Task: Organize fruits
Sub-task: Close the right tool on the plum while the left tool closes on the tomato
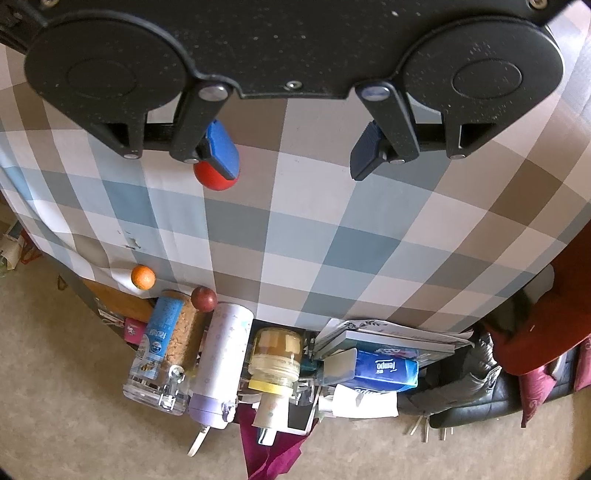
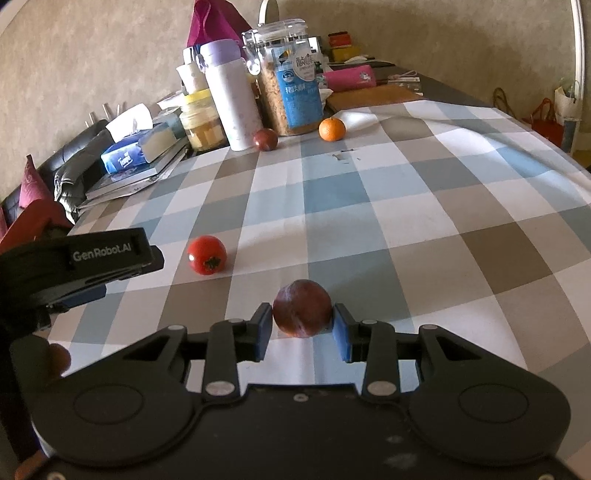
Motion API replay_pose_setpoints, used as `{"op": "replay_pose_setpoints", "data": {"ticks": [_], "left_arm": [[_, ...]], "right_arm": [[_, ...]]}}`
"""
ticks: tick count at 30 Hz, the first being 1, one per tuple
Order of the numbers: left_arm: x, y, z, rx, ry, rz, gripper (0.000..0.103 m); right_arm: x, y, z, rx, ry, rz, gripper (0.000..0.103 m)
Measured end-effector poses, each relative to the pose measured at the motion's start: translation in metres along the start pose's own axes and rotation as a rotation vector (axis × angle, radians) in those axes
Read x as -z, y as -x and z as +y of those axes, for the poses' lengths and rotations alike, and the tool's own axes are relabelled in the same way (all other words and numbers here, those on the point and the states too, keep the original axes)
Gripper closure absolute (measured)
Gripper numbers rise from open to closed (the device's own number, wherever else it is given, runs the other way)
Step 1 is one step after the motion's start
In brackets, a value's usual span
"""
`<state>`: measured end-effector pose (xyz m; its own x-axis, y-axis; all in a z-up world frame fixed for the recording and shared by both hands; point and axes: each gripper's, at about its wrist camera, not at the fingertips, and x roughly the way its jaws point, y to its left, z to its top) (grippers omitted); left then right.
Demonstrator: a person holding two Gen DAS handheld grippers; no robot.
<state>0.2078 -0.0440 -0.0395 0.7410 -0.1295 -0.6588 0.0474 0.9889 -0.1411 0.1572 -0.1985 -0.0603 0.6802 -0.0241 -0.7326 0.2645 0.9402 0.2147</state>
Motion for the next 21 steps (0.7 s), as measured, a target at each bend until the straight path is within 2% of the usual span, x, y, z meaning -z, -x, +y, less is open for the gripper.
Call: {"op": "replay_pose_setpoints", "data": {"ticks": [5, 10, 15, 21], "left_arm": [[0.000, -0.001, 0.000, 0.013, 0.000, 0.002, 0.034], [0.000, -0.001, 0.001, 0.029, 0.006, 0.005, 0.034], [0.002, 0.004, -0.007, 0.058, -0.033, -0.019, 0.034], [0.003, 0.009, -0.018, 0.102, -0.090, -0.049, 0.034]], "right_arm": [[-0.001, -0.001, -0.003, 0.002, -0.012, 0.003, 0.066], [-0.004, 0.004, -0.010, 0.052, -0.054, -0.048, 0.066], [-0.006, 0.006, -0.013, 0.101, -0.060, -0.083, 0.066], [-0.006, 0.003, -0.012, 0.138, -0.046, -0.081, 0.066]]}}
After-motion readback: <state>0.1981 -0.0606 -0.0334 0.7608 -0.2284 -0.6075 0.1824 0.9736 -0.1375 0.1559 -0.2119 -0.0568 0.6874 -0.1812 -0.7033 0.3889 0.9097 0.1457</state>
